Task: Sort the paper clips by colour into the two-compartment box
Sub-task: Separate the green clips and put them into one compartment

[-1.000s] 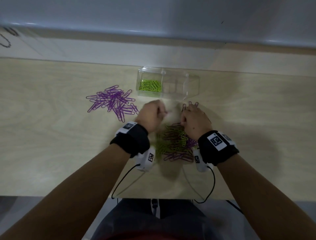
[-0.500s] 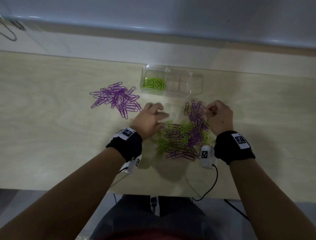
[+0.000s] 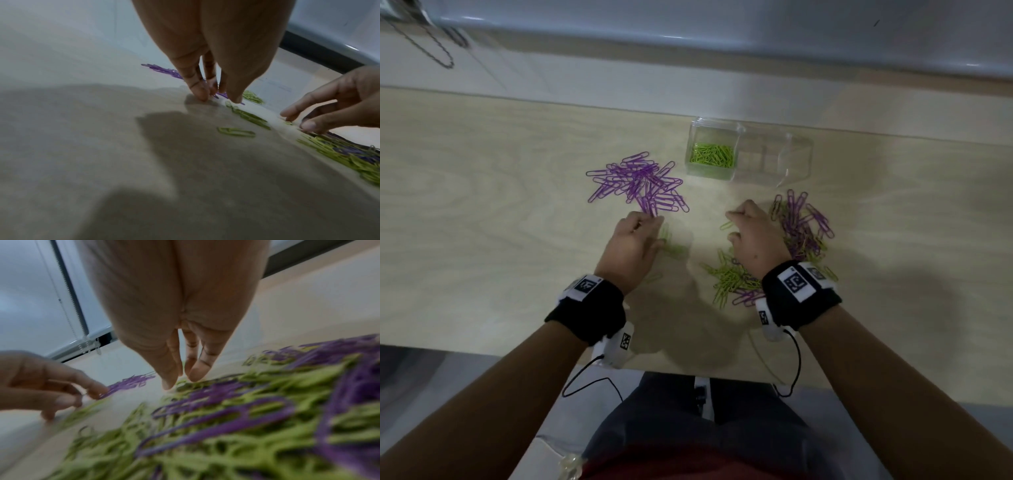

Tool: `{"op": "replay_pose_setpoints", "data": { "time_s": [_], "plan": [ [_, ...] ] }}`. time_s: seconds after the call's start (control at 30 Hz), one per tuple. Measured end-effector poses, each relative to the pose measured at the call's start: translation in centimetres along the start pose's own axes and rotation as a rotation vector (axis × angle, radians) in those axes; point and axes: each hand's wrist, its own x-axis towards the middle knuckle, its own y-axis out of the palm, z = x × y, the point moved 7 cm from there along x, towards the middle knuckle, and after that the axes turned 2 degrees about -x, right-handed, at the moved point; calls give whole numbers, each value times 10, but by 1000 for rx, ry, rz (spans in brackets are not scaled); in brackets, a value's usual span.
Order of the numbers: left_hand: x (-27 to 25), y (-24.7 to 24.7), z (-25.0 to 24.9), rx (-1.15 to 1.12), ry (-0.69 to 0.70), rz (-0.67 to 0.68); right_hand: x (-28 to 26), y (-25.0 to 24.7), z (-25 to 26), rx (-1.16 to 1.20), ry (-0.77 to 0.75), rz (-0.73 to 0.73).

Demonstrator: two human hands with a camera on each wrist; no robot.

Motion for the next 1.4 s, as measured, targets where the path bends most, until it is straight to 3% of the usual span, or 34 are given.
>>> {"op": "replay_pose_setpoints", "data": {
  "time_s": [0.13, 0.33, 0.47, 0.6, 0.7, 0.8, 0.93, 1.17, 1.4],
  "plan": [
    [2, 15, -15, -9, -11, 90, 0, 19, 22, -111, -90, 60],
    [-13, 27, -35, 58, 219, 221, -26, 23, 26, -109, -377, 249],
    [-27, 17, -25, 137, 107, 263, -33, 14, 24, -352, -475, 392],
    [-37, 36, -45, 101, 52, 291, -32, 24, 32, -387, -489, 387],
    [-40, 56, -63, 23, 12, 262, -24, 27, 33, -262, -408, 366],
    [-33, 63, -70, -78, -63, 145, -18, 26, 33, -160, -296, 365],
    [-19, 59, -72, -163, -107, 67, -6, 18, 24, -41, -197, 267],
    [11, 48, -74, -74, -104, 226, 1, -14, -9, 546, 129, 56],
    [32, 40, -65, -1, -59, 351, 14, -52, -4, 940, 232, -8]
  ]
}}
